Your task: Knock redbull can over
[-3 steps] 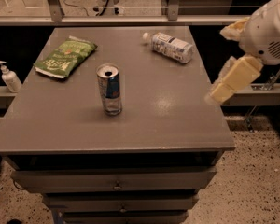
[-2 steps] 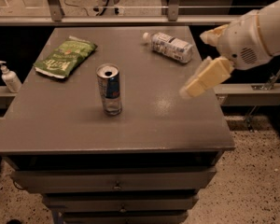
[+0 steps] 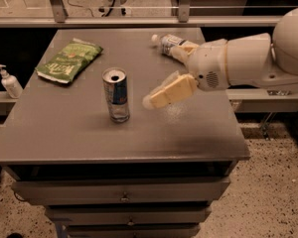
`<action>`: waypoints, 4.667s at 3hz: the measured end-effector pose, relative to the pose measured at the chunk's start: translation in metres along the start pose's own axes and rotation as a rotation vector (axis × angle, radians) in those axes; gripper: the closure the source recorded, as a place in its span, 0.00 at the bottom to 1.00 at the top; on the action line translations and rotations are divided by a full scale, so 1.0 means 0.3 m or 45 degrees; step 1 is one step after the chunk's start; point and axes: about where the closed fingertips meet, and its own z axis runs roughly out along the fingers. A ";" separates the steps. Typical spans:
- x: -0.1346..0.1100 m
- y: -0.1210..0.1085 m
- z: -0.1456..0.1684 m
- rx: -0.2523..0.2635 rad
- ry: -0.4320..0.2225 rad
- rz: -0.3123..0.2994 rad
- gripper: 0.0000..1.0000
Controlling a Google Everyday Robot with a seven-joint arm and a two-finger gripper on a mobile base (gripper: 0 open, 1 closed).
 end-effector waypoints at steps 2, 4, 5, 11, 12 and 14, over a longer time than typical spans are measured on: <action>-0.010 0.102 0.233 -0.078 -0.180 0.033 0.00; 0.014 0.167 0.349 -0.125 -0.231 0.093 0.41; 0.026 0.169 0.349 -0.112 -0.241 0.119 0.64; 0.131 -0.107 -0.038 -0.098 0.487 -0.365 1.00; 0.183 -0.083 -0.002 -0.168 0.698 -0.519 1.00; 0.250 0.081 0.062 -0.327 0.984 -0.889 0.82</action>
Offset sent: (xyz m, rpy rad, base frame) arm -0.0030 0.1043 -0.0460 0.2214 0.0003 0.0759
